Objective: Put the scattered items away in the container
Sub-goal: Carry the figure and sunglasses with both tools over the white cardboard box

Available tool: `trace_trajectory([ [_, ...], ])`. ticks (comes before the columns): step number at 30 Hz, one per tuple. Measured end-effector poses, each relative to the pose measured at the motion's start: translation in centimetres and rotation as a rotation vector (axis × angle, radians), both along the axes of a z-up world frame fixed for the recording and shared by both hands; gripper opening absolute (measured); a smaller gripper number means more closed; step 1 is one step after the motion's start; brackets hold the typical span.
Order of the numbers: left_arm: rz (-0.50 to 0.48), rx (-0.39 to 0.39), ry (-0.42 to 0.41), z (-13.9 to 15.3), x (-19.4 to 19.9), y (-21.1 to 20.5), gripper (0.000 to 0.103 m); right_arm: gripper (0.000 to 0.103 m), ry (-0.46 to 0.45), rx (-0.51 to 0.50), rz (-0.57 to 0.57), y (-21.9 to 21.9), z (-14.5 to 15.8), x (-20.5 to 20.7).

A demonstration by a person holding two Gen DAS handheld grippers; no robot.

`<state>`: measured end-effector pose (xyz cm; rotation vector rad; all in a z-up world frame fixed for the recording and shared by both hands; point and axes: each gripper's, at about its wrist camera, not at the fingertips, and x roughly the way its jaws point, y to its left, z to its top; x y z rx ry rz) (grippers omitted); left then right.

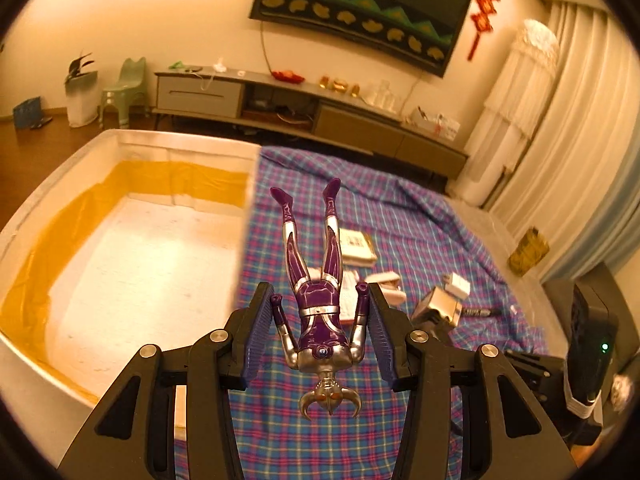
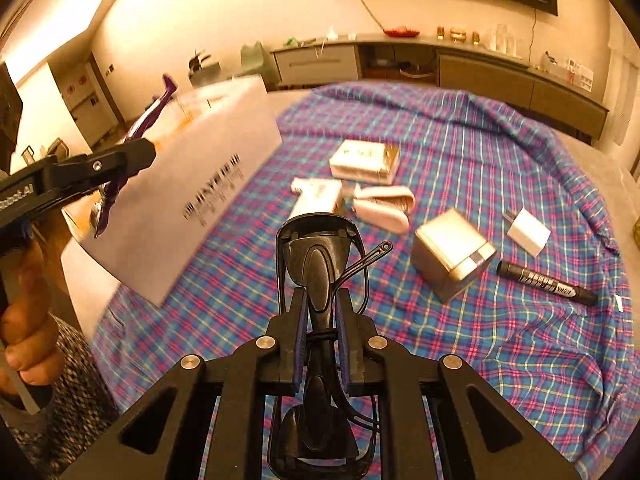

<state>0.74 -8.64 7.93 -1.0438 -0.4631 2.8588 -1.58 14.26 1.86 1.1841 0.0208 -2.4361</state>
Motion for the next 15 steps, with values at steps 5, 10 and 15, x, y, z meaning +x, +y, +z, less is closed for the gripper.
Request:
trace_trajectory([
  [5, 0.039, 0.054, -0.006, 0.3, 0.6, -3.3, 0.048, 0.015, 0.045, -0.036, 0.009, -1.9, 1.9, 1.3],
  [10, 0.075, 0.100, 0.003, 0.9, 0.9, -5.8, 0.048, 0.015, 0.075, -0.049, 0.061, -5.3, 3.6, 2.6],
  [15, 0.112, 0.125, -0.012, 0.8, 0.7, -8.5, 0.048, 0.015, 0.072, -0.080, 0.128, -9.1, 5.3, 2.8],
])
